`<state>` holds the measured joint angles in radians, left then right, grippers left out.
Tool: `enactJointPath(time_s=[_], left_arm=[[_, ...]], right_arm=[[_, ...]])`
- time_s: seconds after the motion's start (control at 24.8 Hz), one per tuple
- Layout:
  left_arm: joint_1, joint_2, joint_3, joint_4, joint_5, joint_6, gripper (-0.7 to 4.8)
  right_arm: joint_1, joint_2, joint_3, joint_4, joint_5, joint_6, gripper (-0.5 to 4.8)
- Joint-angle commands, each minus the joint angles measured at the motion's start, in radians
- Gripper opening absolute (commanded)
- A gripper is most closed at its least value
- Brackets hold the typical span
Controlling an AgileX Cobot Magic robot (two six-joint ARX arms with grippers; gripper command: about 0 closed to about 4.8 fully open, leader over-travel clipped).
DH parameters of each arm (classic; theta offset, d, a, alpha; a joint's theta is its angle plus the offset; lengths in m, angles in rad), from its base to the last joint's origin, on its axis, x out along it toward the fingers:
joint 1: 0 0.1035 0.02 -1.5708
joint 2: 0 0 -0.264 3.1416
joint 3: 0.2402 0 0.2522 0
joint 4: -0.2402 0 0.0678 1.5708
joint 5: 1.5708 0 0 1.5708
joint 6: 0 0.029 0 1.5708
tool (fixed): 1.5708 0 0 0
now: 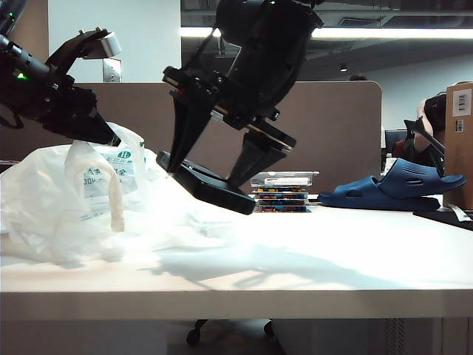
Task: Put the power bank into the bag.
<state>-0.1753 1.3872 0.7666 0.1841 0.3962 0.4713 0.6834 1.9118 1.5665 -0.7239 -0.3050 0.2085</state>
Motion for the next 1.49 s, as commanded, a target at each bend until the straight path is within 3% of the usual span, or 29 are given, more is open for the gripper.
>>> enactJointPath(time_s=[0.04, 0.16, 0.32, 0.65, 0.81, 1.13, 1.49], left_arm=[[0.001, -0.003, 0.005, 0.016, 0.04, -0.001, -0.06], [0.001, -0.003, 0.005, 0.039, 0.136, -0.023, -0.06], [0.0, -0.003, 0.005, 0.067, 0.175, -0.085, -0.06], [0.0, -0.003, 0.005, 0.066, 0.368, -0.116, -0.06], [0.0, -0.003, 0.005, 0.065, 0.444, -0.132, -0.06], [0.0, -0.003, 0.005, 0.069, 0.536, -0.158, -0.06], [0.0, -0.003, 0.005, 0.109, 0.625, -0.158, -0.06]], right_arm=[[0.008, -0.009, 0.01, 0.043, -0.013, 0.001, 2.59], [0.008, -0.006, 0.01, 0.05, -0.017, 0.001, 2.59], [0.007, 0.005, 0.01, 0.055, -0.035, 0.001, 2.59], [0.006, 0.072, 0.01, 0.117, -0.071, 0.008, 2.59], [0.001, 0.084, 0.01, 0.176, -0.072, 0.008, 2.3], [-0.023, 0.106, 0.01, 0.359, -0.031, 0.031, 2.3], [-0.021, 0.192, 0.016, 0.514, -0.092, 0.091, 2.3]])
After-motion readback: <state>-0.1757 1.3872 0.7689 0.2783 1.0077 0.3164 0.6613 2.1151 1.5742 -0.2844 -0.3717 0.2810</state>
